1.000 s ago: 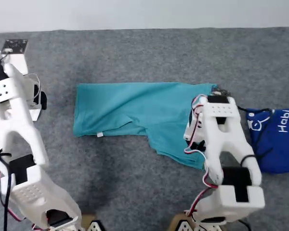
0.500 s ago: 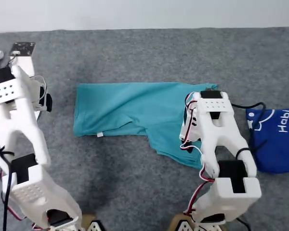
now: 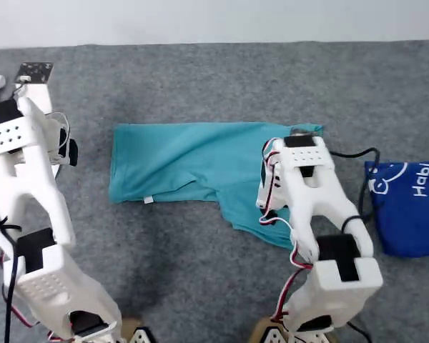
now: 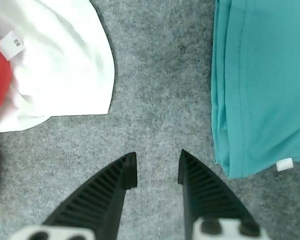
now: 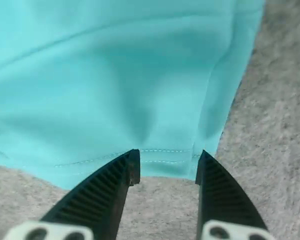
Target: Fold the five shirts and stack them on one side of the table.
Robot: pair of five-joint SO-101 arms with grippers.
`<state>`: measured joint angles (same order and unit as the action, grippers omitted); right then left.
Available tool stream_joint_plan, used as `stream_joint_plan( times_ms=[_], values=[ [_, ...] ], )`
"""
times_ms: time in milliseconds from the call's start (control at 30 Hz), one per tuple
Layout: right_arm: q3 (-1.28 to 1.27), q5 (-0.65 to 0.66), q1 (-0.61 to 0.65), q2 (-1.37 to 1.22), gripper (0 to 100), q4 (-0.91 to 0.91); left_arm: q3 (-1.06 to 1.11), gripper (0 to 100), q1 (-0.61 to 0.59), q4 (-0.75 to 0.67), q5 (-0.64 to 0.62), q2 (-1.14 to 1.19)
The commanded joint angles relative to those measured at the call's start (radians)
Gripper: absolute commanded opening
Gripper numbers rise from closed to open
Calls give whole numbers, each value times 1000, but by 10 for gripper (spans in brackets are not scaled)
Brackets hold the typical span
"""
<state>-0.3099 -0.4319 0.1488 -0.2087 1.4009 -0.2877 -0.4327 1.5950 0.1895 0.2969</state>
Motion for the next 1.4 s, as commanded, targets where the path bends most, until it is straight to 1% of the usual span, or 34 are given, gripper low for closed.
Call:
stream_joint_plan(
  times_ms=[0,433,500,633,733,867,1033,1100,1200,1367],
  values=[
    [52,-38,5,-18,188,-7,-4,148,6,-15,-3,-58],
    [52,-54,-1,-35,184,27,-4,148,0,-14,-2,-58],
    [52,-54,-1,-35,145,25,-4,148,0,-14,-2,-58],
    [52,-54,-1,-35,9,16,-4,148,0,-14,-2,-58],
    [52,-54,-1,-35,28,25,-4,148,0,-14,-2,-58],
    [52,-52,-1,-35,9,27,-4,148,5,-14,-2,-58],
    [52,-48,-4,21,9,93,-4,148,5,-14,-2,-58],
    [52,-43,-18,61,9,119,-4,148,5,-14,-2,-58],
    [46,2,-61,116,9,143,-4,148,8,-14,-2,-58],
    [44,55,-137,142,9,154,-4,148,8,-14,-2,-58]
  ],
)
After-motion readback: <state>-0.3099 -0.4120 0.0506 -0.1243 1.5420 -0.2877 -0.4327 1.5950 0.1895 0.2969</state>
